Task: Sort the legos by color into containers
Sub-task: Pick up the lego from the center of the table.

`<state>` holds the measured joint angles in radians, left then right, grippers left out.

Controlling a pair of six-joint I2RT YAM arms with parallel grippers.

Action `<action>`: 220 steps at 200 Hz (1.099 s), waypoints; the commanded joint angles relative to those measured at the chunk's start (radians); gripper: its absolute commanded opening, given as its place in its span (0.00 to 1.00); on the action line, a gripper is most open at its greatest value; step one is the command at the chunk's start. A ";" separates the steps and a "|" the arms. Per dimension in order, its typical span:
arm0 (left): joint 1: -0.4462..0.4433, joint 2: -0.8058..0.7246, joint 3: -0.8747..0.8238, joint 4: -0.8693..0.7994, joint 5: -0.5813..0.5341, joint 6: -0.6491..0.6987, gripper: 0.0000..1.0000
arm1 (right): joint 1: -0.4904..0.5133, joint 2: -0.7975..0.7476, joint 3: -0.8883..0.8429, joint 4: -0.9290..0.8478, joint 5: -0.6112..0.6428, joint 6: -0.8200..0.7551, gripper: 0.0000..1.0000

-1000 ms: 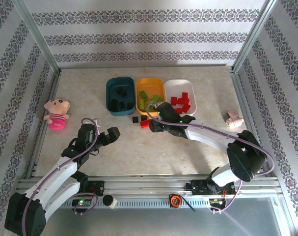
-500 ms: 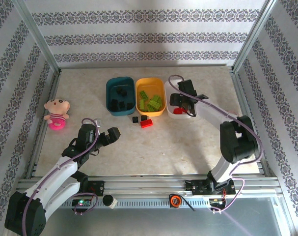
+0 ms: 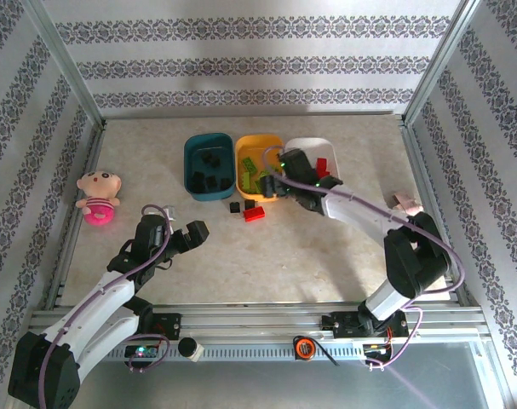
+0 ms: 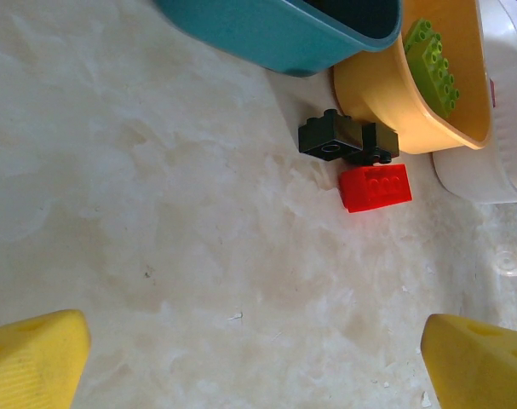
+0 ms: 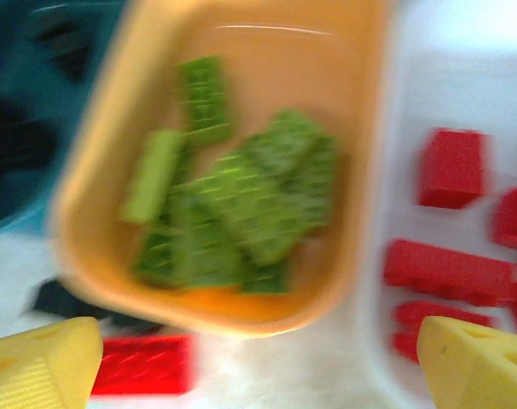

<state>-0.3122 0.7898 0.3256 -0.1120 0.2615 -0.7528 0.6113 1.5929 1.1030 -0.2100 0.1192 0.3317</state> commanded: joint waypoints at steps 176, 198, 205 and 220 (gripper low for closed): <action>0.000 -0.016 -0.006 -0.007 -0.005 0.008 1.00 | 0.182 0.371 0.102 0.000 0.087 -0.049 0.87; 0.000 -0.015 -0.009 -0.003 -0.007 0.007 1.00 | 0.183 0.378 0.108 -0.002 0.068 -0.050 0.81; 0.001 -0.015 -0.010 -0.001 -0.007 0.006 1.00 | 0.184 0.374 0.101 0.002 0.060 -0.048 0.78; -0.001 -0.015 -0.011 -0.001 -0.005 0.006 1.00 | 0.183 0.348 0.073 0.012 0.033 -0.046 0.73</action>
<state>-0.3122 0.7853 0.3252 -0.1120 0.2611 -0.7528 0.7944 1.9572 1.1858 -0.1940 0.1707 0.2840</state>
